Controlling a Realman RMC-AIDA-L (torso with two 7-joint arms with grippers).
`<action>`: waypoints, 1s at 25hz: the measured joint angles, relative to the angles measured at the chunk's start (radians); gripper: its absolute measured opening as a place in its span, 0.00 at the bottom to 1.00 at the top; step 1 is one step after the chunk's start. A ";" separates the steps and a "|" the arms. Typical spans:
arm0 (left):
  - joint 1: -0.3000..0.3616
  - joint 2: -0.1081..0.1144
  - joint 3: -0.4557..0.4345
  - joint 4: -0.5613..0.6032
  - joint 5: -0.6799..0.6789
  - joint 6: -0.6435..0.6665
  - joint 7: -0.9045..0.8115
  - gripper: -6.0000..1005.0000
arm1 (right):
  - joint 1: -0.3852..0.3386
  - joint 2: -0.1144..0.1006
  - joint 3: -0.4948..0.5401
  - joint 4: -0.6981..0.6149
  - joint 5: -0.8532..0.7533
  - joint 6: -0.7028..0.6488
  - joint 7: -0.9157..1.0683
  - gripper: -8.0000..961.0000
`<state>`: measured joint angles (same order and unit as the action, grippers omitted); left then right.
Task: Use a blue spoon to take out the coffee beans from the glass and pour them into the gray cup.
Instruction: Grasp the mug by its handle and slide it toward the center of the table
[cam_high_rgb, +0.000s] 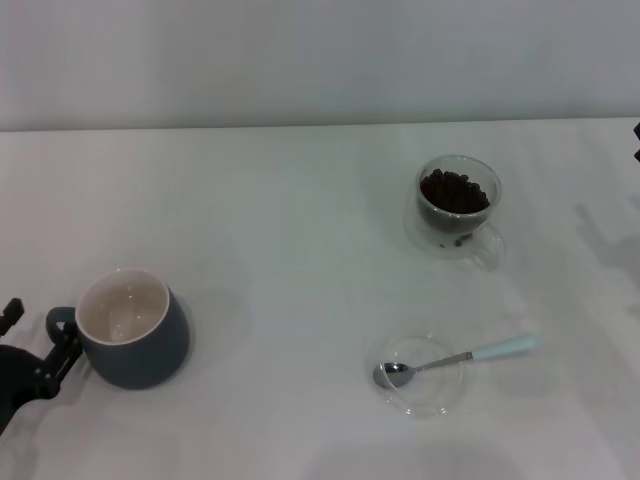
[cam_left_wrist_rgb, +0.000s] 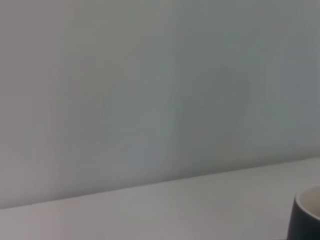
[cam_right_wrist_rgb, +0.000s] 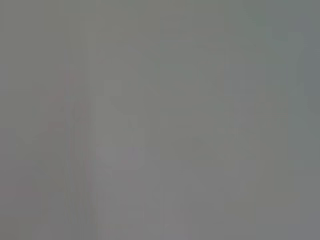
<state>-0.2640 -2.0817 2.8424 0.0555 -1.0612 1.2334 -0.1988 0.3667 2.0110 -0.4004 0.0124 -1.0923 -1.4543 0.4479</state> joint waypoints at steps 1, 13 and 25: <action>-0.003 -0.001 0.000 0.001 0.001 -0.005 0.011 0.83 | 0.000 0.000 0.000 0.000 0.000 0.000 0.000 0.90; -0.018 -0.003 0.000 0.032 0.001 -0.018 0.070 0.39 | 0.002 0.000 0.000 0.000 0.000 0.005 0.000 0.90; -0.076 -0.005 0.001 0.094 0.001 -0.053 0.132 0.13 | 0.005 0.000 0.000 0.000 0.000 0.006 0.000 0.90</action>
<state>-0.3401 -2.0863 2.8434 0.1491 -1.0598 1.1806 -0.0668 0.3712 2.0109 -0.4004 0.0123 -1.0921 -1.4480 0.4478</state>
